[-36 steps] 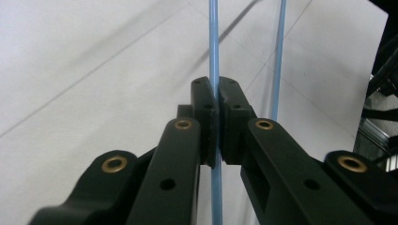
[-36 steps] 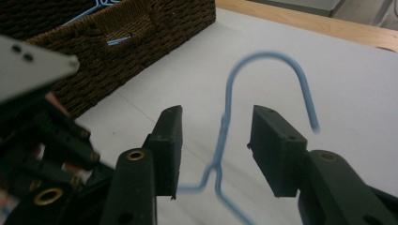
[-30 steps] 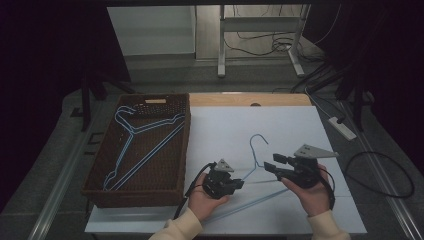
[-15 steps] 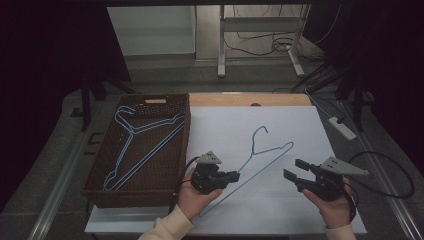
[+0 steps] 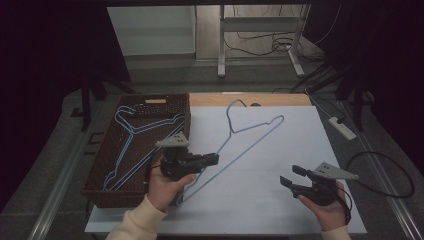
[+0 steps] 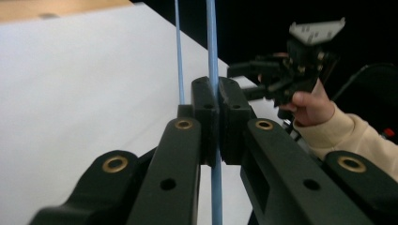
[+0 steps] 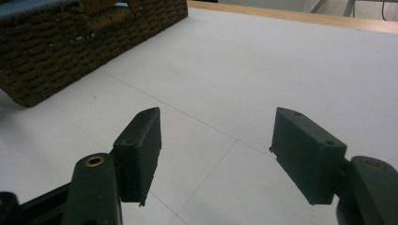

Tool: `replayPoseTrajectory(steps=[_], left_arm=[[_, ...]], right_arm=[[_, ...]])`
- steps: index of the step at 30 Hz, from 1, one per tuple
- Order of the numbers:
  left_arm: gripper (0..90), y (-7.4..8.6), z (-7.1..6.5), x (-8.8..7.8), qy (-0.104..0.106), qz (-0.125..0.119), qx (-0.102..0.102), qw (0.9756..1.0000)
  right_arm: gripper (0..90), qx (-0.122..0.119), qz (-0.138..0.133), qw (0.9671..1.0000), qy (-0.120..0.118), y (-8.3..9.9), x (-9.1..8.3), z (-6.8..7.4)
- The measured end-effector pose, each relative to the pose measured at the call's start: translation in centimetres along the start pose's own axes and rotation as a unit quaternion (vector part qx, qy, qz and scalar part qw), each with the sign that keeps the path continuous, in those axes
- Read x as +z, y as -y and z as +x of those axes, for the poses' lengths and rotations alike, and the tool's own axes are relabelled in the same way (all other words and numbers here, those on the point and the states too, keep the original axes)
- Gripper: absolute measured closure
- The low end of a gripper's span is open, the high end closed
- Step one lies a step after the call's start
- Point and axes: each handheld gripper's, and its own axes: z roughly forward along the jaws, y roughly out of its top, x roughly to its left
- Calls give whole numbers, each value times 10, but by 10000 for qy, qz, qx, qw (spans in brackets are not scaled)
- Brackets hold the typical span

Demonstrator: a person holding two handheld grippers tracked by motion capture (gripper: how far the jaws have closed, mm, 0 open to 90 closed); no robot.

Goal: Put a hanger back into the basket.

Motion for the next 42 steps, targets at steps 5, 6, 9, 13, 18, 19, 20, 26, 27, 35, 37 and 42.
replayPoseTrajectory(steps=[5, 6, 9, 13, 18, 19, 20, 26, 27, 35, 37, 42], left_arm=[[868, -6, 15, -32, -253, -178, 20, 9995], [868, -7, 19, -39, -326, -208, 17, 9993], [868, -6, 30, -57, -481, -286, 24, 9984], [868, -3, 44, -75, -628, -382, -4, 9973], [868, 5, 69, -102, -926, -359, -146, 9950], [868, 7, 74, -106, -991, -343, -156, 9944], [868, 8, 79, -111, -1053, -343, -170, 9937], [868, 15, 108, -137, -1420, -287, -377, 9887], [868, 17, 113, -140, -1460, -274, -404, 9881], [868, 29, 138, -148, -1612, 22, -437, 9860], [868, 31, 140, -147, -1622, 111, -395, 9859], [868, 41, 148, -139, -1659, 320, -484, 9844]], right_arm=[[320, 44, 20, 10000, 71, 3, 0, -4], [319, 44, 16, 9999, 91, 3, 0, -5], [314, 63, 7, 9999, 114, 4, 0, -6], [311, 69, 36, 9999, 122, 5, 0, -6], [311, 11, 145, 9998, 146, 7, 4, -5], [311, 13, 162, 9998, 149, 7, 5, -5], [310, 10, 169, 9997, 150, 7, 5, -5], [310, 11, 194, 9996, 199, 8, 5, -6], [310, 7, 200, 9996, 202, 8, 5, -6], [311, -46, 269, 9993, 255, 9, 6, -7], [312, -65, 276, 9992, 272, 9, 6, -7], [312, -79, 289, 9992, 279, 9, 6, -6]])
